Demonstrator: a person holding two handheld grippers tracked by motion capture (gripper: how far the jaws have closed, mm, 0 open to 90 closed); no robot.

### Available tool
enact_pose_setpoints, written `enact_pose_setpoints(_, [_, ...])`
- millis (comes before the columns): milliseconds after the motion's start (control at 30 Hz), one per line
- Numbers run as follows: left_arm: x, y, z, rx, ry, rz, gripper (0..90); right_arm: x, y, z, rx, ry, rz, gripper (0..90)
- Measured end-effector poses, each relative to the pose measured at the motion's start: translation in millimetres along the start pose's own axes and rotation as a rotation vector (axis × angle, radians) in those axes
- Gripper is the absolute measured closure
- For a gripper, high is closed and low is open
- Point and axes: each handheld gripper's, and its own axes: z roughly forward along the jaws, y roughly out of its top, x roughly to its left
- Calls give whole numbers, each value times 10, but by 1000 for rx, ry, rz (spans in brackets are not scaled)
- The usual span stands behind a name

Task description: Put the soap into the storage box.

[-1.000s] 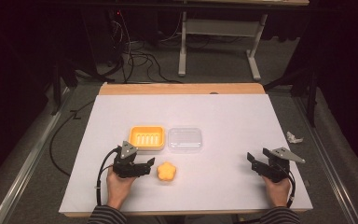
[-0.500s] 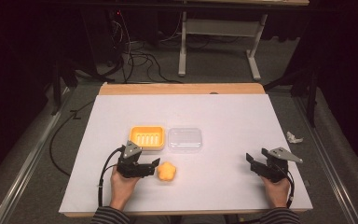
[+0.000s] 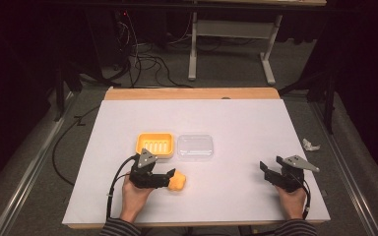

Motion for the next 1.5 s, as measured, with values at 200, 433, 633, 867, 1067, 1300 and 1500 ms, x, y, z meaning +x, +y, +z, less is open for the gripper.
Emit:
enact_pose_setpoints(200, [-82,21,11,2,-13,17,162,-2,0,-2,0,-1,1,300])
enact_pose_setpoints(433, [-202,14,47,19,-16,52,155,-3,-3,-7,-4,-1,6,300])
enact_pose_setpoints(633, [-294,-26,102,47,-35,69,148,-8,-5,-14,-13,9,3,303])
enact_pose_setpoints(867, [-364,-81,144,93,-19,112,140,-7,-5,-12,-10,9,4,303])
enact_pose_setpoints(1067, [-398,-143,180,120,-18,127,141,-4,-5,-12,-10,5,4,303])
enact_pose_setpoints(1300, [-436,-183,224,150,-8,142,144,-8,-5,-12,-13,8,-1,302])
enact_pose_setpoints(1500, [-437,-220,257,164,21,149,167,-7,-6,-16,-13,6,5,303])
